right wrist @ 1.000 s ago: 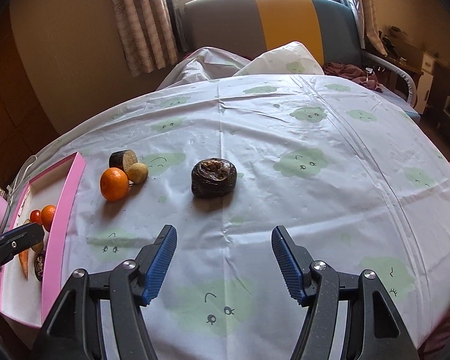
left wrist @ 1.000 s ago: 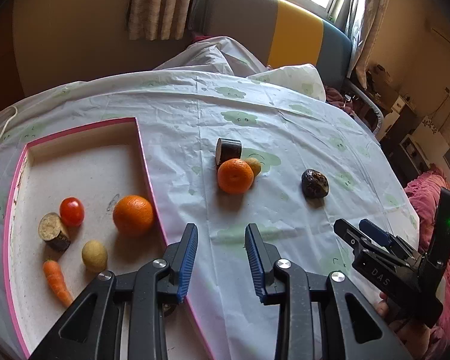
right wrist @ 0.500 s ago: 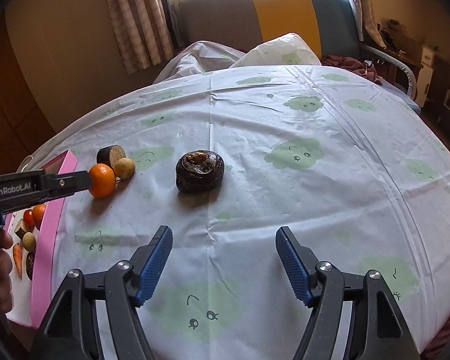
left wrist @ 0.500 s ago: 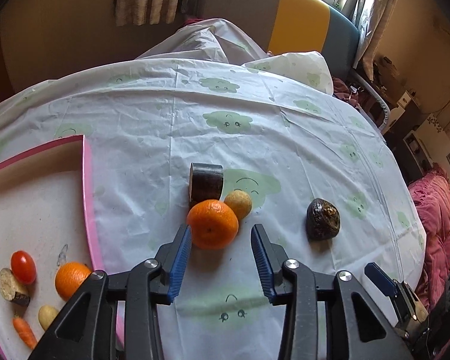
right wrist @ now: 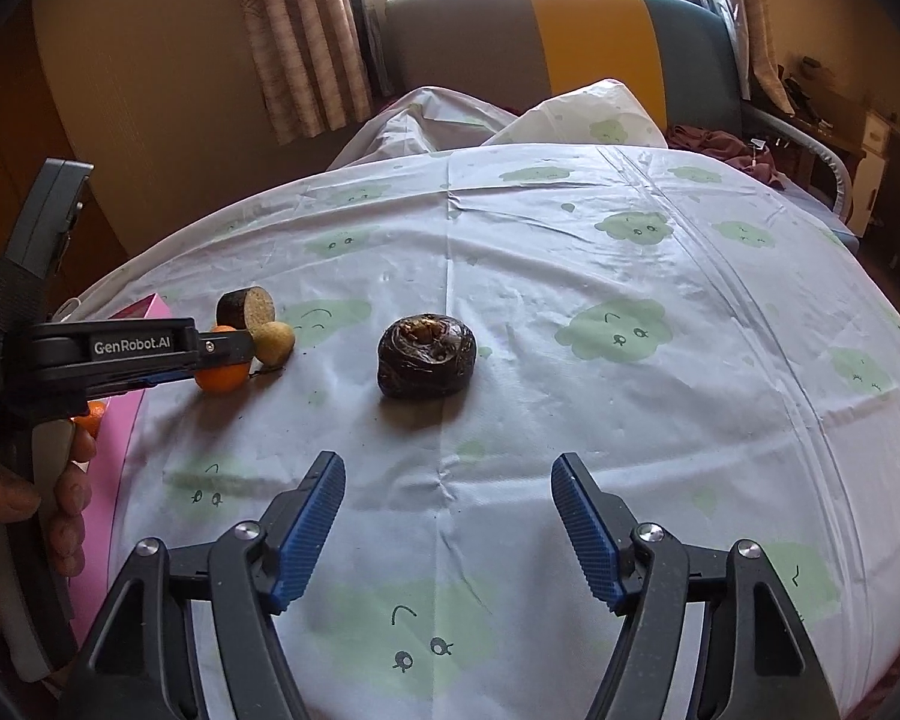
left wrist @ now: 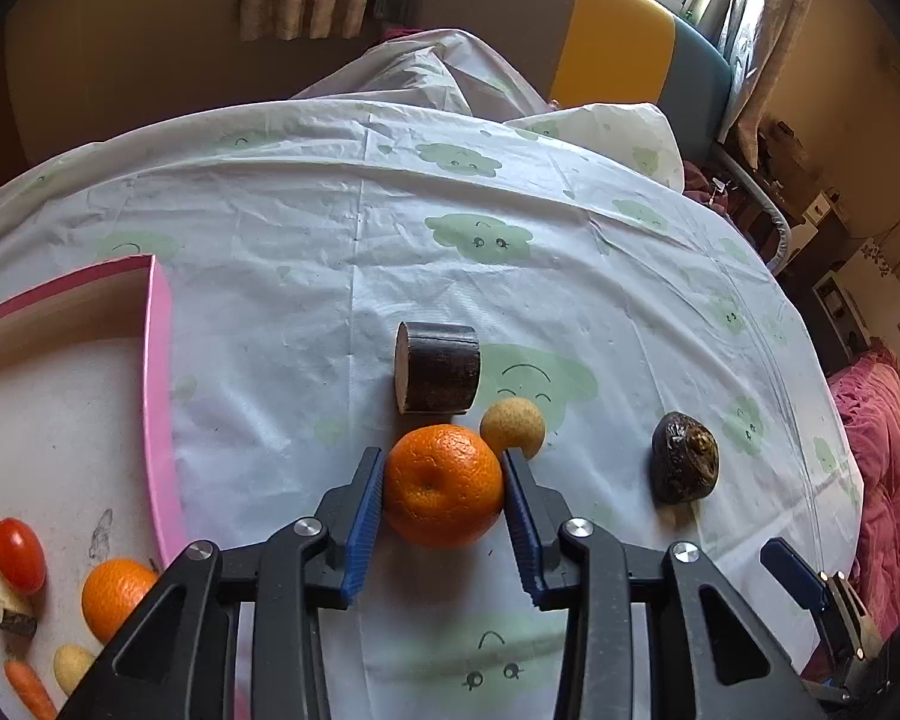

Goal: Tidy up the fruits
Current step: 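Lift the orange with the left tool while the right tool grasps a small tan potato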

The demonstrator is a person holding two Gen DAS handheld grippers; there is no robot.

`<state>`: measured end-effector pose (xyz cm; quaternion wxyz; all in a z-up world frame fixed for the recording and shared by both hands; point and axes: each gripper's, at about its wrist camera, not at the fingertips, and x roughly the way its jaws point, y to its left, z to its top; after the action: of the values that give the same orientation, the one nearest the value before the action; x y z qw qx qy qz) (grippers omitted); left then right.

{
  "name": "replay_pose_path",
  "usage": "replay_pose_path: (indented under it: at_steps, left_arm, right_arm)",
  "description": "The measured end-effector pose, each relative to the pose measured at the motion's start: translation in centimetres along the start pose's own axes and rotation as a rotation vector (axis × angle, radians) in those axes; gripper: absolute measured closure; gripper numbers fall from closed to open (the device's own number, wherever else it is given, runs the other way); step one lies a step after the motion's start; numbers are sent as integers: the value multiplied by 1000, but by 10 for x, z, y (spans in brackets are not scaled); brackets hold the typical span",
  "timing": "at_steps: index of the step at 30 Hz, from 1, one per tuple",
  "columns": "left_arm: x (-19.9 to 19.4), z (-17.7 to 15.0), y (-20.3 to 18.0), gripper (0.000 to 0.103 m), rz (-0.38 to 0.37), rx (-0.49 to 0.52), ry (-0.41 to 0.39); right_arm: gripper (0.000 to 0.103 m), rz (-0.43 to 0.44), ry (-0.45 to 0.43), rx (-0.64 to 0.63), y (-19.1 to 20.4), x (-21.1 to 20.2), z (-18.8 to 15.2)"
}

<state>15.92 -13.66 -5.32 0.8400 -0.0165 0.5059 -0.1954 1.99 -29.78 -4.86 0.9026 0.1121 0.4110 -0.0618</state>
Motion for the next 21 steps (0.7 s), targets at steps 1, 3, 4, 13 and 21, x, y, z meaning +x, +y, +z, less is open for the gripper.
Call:
replay_pose_path:
  at_steps: [1, 3, 4, 13, 21]
  left_arm:
    - [-4, -4, -1, 64, -8, 3, -3]
    - [-12, -13, -4, 64, 6, 21, -13]
    - [-16, -18, -5, 64, 10, 30, -17]
    - [-47, -63, -19, 64, -45, 101, -71]
    - [-49, -78, -15, 64, -60, 86, -64]
  right_arm:
    - [31, 4, 1, -4, 1, 0, 0]
    - [31, 13, 1, -13, 2, 0, 2]
    - [31, 18, 1, -20, 3, 1, 3]
    - [60, 153, 9, -126, 20, 9, 31]
    - [65, 258, 86, -281, 57, 50, 63]
